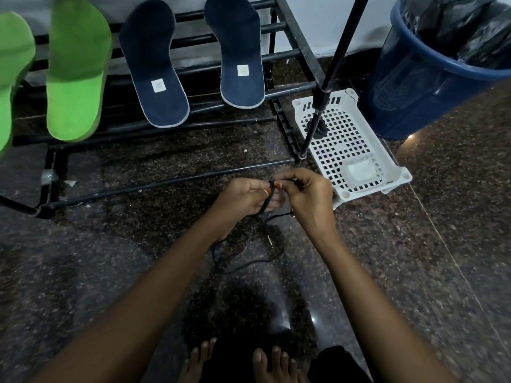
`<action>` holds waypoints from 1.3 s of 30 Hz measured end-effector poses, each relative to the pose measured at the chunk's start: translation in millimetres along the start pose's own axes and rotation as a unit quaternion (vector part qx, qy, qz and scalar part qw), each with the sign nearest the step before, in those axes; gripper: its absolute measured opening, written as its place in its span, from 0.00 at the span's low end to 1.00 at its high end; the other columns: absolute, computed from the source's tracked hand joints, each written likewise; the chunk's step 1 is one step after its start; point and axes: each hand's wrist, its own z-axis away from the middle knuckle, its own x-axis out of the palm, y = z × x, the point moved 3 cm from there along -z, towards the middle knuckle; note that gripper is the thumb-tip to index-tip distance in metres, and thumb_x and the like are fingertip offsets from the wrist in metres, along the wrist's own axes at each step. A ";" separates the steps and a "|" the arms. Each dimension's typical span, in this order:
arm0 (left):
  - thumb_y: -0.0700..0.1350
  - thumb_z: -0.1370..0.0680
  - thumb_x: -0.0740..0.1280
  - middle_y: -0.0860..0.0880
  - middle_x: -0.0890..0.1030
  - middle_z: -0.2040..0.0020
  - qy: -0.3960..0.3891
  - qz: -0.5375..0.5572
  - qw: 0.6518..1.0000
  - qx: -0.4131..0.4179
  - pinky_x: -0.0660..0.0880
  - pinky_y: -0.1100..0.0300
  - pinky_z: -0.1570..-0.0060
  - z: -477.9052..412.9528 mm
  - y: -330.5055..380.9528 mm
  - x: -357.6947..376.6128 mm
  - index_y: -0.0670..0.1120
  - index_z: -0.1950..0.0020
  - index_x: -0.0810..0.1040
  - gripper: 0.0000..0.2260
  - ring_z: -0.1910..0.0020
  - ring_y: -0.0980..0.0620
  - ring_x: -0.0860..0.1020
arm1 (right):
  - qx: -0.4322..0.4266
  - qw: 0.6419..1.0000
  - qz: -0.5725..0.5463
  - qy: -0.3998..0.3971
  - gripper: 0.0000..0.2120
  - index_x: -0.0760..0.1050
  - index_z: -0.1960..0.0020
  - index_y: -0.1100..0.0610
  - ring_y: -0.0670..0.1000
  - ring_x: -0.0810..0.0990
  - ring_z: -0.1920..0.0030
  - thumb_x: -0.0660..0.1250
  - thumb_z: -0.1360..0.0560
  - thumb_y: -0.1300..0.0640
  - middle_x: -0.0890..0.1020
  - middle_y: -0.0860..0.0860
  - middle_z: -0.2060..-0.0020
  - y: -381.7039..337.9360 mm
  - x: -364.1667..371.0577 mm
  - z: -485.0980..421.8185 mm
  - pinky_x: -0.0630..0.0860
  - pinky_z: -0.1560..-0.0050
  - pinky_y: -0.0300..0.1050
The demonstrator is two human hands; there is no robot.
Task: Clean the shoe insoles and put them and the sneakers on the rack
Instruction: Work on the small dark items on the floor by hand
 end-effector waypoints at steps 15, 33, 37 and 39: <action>0.37 0.20 0.58 0.47 0.85 0.60 -0.044 0.131 0.990 0.016 0.79 0.64 0.56 3.6 7.6 2.5 0.40 0.50 0.78 0.09 0.60 0.55 0.83 | 0.142 0.970 -0.196 -0.013 0.10 0.79 0.53 0.62 0.41 0.79 0.62 0.62 0.28 0.72 0.82 0.52 0.60 15.6 12.0 1.1 0.77 0.56 0.35; 0.33 0.20 0.57 0.44 0.82 0.51 0.069 0.269 0.960 0.038 0.80 0.63 0.52 -8.9 5.7 0.8 0.37 0.46 0.75 0.09 0.57 0.54 0.83 | 0.041 0.996 0.001 -0.078 0.05 0.80 0.61 0.65 0.36 0.73 0.72 0.66 0.28 0.68 0.76 0.47 0.71 6.1 23.9 21.3 0.65 0.67 0.27; 0.33 0.20 0.58 0.41 0.80 0.49 0.103 0.231 0.967 0.040 0.79 0.63 0.50 -11.7 1.3 -2.5 0.36 0.42 0.74 0.10 0.54 0.55 0.82 | 0.028 0.994 0.059 -0.090 0.06 0.82 0.52 0.61 0.46 0.80 0.59 0.68 0.28 0.64 0.83 0.50 0.58 6.6 20.7 22.2 0.74 0.55 0.36; 0.32 0.20 0.58 0.40 0.79 0.46 0.117 0.198 0.973 0.033 0.79 0.65 0.51 -12.2 -1.2 -3.3 0.34 0.40 0.73 0.11 0.53 0.52 0.81 | 0.004 0.992 0.087 -0.092 0.07 0.82 0.52 0.59 0.51 0.81 0.55 0.68 0.28 0.64 0.84 0.52 0.55 4.6 19.8 23.4 0.76 0.52 0.45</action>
